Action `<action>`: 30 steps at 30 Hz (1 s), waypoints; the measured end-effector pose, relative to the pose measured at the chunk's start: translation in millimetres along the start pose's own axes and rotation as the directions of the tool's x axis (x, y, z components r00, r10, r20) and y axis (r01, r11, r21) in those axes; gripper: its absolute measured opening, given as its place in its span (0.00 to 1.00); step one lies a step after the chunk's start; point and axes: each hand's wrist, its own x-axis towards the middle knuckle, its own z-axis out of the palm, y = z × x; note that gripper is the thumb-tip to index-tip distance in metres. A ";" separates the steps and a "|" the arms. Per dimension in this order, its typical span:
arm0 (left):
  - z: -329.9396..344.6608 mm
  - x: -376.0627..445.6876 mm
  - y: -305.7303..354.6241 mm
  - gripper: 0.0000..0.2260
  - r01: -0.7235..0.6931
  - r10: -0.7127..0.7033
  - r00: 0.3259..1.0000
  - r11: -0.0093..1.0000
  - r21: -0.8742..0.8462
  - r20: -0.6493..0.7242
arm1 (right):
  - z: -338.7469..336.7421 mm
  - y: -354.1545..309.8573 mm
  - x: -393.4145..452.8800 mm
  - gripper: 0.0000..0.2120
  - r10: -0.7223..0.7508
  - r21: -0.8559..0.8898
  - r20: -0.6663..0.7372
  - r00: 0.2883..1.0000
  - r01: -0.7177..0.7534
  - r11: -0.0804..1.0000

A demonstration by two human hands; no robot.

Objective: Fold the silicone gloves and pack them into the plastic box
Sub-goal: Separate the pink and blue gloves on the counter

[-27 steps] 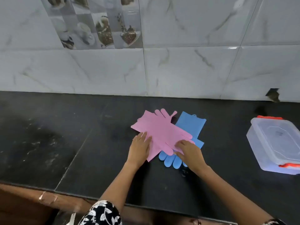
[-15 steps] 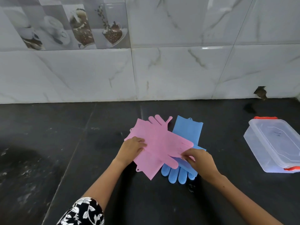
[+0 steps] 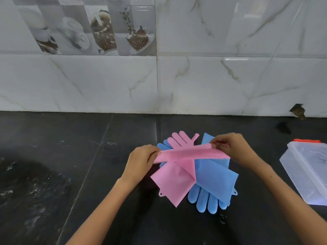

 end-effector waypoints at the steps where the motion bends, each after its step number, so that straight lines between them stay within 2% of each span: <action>1: -10.0 -4.2 2.3 0.09 0.044 -0.044 0.999 0.999 -0.024 0.003 | -4.4 -7.1 10.3 0.06 -0.033 0.005 0.024 0.999 0.033 0.999; 6: -57.7 -38.7 -4.7 0.06 0.322 -0.311 0.945 0.938 -0.128 0.098 | -2.4 -71.5 72.1 0.06 -0.220 0.050 0.188 0.957 0.215 0.975; 8: -70.5 -57.6 -19.5 0.05 0.459 -0.439 0.887 0.874 -0.158 0.145 | 14.7 -106.1 98.6 0.07 -0.281 0.056 0.294 0.913 0.277 0.959; 11: -79.4 -85.9 -50.6 0.07 0.635 -0.619 0.772 0.744 -0.208 0.143 | 64.6 -157.8 133.2 0.09 -0.361 0.067 0.411 0.837 0.367 0.928; 12: -79.4 -94.8 -62.3 0.07 0.684 -0.674 0.727 0.699 -0.210 0.128 | 86.6 -174.1 141.1 0.10 -0.360 0.044 0.425 0.831 0.378 0.925; 15: -71.5 -116.9 -93.7 0.05 0.798 -0.801 0.598 0.591 -0.117 0.034 | 146.8 -206.5 149.7 0.13 -0.314 -0.027 0.367 0.875 0.348 0.937; 18: -61.2 -136.2 -112.1 0.09 0.840 -0.837 0.542 0.540 0.053 -0.072 | 183.6 -208.2 142.1 0.13 -0.301 -0.038 0.314 0.900 0.328 0.944; 20: -53.9 -144.2 -113.5 0.10 0.827 -0.818 0.562 0.554 0.097 -0.126 | 191.6 -193.8 131.2 0.11 -0.299 -0.034 0.280 0.912 0.321 0.946; 23: -38.9 -145.1 -102.9 0.11 0.753 -0.723 0.658 0.634 0.176 -0.212 | 186.4 -157.6 104.5 0.09 -0.248 -0.014 0.204 0.947 0.256 0.967; 25: -27.0 -139.3 -89.0 0.13 0.703 -0.665 0.710 0.689 0.176 -0.232 | 177.8 -126.6 80.8 0.08 -0.188 0.065 0.097 0.977 0.182 0.981; 30: 8.5 -115.8 -50.8 0.19 0.549 -0.543 0.835 0.833 0.067 -0.090 | 143.3 -53.6 32.5 0.07 0.071 0.114 -0.133 0.989 -0.056 0.992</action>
